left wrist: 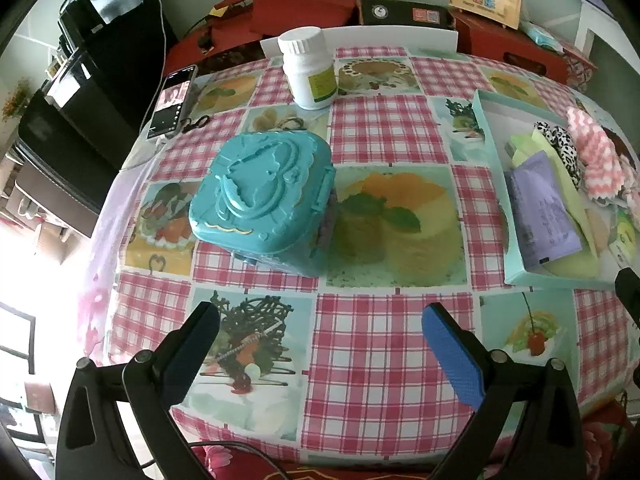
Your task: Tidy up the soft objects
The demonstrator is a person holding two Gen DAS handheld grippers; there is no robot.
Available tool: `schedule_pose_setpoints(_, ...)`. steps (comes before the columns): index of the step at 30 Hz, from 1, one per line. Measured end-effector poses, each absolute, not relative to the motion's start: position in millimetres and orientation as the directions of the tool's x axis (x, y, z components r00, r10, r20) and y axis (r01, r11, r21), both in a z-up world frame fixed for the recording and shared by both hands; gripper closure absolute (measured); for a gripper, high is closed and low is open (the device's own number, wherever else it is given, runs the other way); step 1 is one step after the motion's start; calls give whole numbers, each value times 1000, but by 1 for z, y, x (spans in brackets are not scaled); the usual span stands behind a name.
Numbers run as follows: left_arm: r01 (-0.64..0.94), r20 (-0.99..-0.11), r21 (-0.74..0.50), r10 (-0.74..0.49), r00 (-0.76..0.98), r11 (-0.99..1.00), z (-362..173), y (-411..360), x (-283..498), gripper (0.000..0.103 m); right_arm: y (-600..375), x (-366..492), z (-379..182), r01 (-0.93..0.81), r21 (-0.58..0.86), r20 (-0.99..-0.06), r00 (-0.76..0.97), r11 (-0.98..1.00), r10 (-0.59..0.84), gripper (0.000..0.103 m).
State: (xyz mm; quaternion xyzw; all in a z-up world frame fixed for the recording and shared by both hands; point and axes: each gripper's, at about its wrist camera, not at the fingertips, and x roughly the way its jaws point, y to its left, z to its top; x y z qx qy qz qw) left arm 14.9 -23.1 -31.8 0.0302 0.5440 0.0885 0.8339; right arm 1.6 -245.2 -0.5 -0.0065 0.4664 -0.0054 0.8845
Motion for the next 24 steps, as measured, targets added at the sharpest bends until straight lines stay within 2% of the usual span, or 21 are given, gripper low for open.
schedule_pose_setpoints(17, -87, -913, 92, 119, 390, 992, -37, -23, 15, 2, -245, 3, -4, -8, 0, -830, 558, 1000, 5, 0)
schedule_pose_setpoints(24, -47, -891, 91, 103, 441, 995, -29, -30, 10, 2, -246, 4, -4, -3, 9, -832, 555, 1000, 9, 0)
